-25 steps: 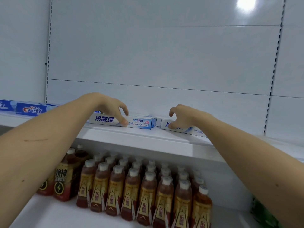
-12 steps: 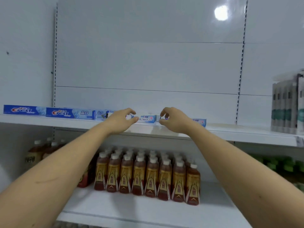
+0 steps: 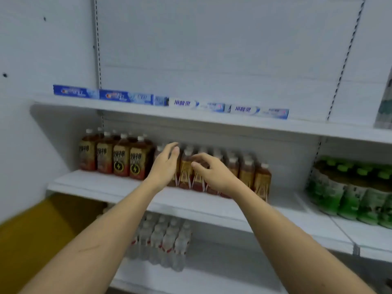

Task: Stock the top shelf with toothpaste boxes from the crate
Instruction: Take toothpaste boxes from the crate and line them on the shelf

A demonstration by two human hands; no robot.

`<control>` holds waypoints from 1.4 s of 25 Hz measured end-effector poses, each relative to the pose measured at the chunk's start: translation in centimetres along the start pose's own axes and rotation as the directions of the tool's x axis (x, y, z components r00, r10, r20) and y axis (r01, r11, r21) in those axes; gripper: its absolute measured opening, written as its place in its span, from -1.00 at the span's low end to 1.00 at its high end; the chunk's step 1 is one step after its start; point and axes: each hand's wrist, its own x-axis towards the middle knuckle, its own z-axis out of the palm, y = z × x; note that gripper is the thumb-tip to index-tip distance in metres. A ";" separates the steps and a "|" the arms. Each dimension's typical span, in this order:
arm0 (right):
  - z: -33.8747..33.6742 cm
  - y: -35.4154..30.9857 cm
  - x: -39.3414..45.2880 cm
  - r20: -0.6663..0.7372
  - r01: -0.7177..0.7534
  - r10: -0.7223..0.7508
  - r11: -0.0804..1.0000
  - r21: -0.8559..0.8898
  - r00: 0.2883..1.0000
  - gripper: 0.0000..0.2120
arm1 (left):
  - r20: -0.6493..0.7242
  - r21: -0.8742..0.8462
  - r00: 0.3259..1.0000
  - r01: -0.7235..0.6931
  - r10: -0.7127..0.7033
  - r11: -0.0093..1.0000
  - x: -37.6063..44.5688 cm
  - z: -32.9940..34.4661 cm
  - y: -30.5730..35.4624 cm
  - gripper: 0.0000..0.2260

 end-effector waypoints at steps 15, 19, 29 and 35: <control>28.3 27.8 -25.4 0.666 -0.862 0.590 0.480 0.164 0.456 -0.65 | 0.015 0.125 0.460 0.880 -0.888 0.458 -31.6 16.7 -30.7 -0.60; 34.0 34.5 -33.1 0.651 -0.983 0.737 0.167 0.080 0.178 -0.67 | 0.121 0.202 0.276 0.933 -0.953 0.296 -39.1 20.2 -37.9 -0.60; 57.8 47.9 -48.5 0.570 -0.988 0.821 0.103 -0.111 0.022 -0.89 | 0.204 0.395 0.151 0.891 -0.967 0.222 -58.9 26.1 -62.7 -0.81; 68.0 59.9 -52.4 0.340 -0.964 0.940 0.085 -0.252 -0.006 -0.51 | 0.304 0.671 0.143 0.670 -0.942 0.318 -63.5 32.2 -76.4 -0.51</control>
